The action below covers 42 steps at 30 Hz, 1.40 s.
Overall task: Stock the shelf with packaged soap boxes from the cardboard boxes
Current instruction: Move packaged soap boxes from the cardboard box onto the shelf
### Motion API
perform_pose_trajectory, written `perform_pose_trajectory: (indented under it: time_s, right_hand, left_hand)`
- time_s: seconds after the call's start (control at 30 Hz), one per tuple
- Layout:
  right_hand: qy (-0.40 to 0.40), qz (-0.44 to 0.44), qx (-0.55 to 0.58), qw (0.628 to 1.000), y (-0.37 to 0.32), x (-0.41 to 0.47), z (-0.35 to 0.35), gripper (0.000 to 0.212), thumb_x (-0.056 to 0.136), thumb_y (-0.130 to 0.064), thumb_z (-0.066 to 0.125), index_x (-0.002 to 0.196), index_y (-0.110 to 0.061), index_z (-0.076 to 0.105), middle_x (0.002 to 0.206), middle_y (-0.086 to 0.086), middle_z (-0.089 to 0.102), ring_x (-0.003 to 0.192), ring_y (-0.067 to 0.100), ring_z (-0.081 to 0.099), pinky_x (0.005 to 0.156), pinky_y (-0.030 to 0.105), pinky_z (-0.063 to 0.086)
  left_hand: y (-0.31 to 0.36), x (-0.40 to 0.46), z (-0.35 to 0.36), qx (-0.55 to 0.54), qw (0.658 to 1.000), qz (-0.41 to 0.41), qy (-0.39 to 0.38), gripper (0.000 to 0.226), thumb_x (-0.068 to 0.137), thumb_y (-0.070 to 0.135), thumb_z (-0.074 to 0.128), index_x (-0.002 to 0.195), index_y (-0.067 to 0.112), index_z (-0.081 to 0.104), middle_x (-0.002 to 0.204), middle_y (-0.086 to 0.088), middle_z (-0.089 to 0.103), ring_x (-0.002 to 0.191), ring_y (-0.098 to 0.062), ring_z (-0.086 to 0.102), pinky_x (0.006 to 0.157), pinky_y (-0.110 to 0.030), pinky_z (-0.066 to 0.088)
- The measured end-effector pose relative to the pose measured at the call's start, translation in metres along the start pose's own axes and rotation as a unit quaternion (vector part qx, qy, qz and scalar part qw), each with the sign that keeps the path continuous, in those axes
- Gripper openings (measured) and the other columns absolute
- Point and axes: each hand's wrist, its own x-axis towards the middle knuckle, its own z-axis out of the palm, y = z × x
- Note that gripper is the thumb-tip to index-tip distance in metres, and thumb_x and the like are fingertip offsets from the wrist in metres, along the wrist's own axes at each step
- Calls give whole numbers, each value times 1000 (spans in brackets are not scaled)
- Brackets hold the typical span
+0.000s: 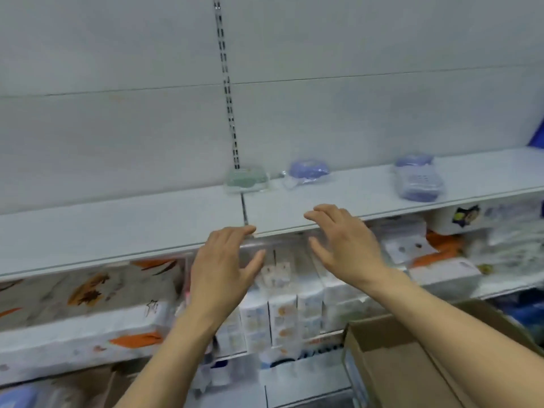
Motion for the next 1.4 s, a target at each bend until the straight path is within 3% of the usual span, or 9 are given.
perform_pose_trajectory:
  time_s: [0.2,0.53,0.63,0.77,0.83,0.93,1.13,1.3,1.4]
  right_hand:
    - [-5,139,-18,990,127,15,-35,44,91,-31,58,133,-21,52,139,0,46,121,24,47,87,41,48]
    - [-23,354,-12,935,300,88,-53,53,94,-42,54,140,-19,43,143,11,38,127,33,42,94,42,41]
    - [-46,420,-4,906,337,115,-45,66,89,-55,55,141,-18,38,140,12,38,124,36,44,91,42,41]
    - [-173,461,-3,870,353,133,-13,105,61,-86,53,145,-28,28,138,6,38,124,31,43,98,45,42]
    - [-216,467,6,857,357,131,-5,110,62,-84,60,148,-26,22,139,5,36,128,29,40,100,44,40]
    - [-214,494,-20,842,372,126,-11,93,69,-69,65,140,-19,32,129,6,43,121,25,44,87,36,41]
    - [-172,542,-31,822,409,111,-25,87,73,-65,63,141,-23,30,128,4,45,118,25,47,86,36,42]
    - [-190,525,-38,829,413,105,-26,100,71,-63,67,149,-26,15,135,4,40,124,25,42,90,38,42]
    - [-212,508,-31,835,405,99,-33,105,70,-58,73,150,-27,13,138,5,39,125,25,41,96,40,44]
  left_hand:
    - [81,86,75,-86,994,36,-57,44,91,42,63,132,29,55,131,12,57,124,-11,47,101,-35,43]
    - [144,260,205,-135,964,89,-211,59,91,43,63,143,27,41,142,5,47,130,-14,45,104,-32,39]
    - [157,317,253,-154,952,85,-252,61,91,40,64,144,24,40,143,-1,46,129,-18,46,103,-31,38]
    - [180,377,318,-172,936,81,-296,58,94,36,62,145,20,40,145,-7,45,128,-24,48,105,-34,39]
    - [196,400,348,-175,928,84,-317,55,98,36,55,147,18,39,147,-10,43,130,-26,47,106,-32,37]
    - [223,422,388,-169,921,85,-342,56,99,44,48,149,20,35,148,-12,38,131,-29,44,105,-33,35]
    - [267,421,441,-48,927,106,-356,85,80,74,54,148,31,27,136,-6,45,126,-30,47,99,-42,40]
    - [266,430,446,-108,920,61,-373,84,76,55,66,146,32,27,133,-7,45,123,-30,49,101,-41,43]
    - [254,425,433,-188,901,-3,-391,95,53,52,65,142,34,34,132,-6,44,121,-30,48,100,-44,46]
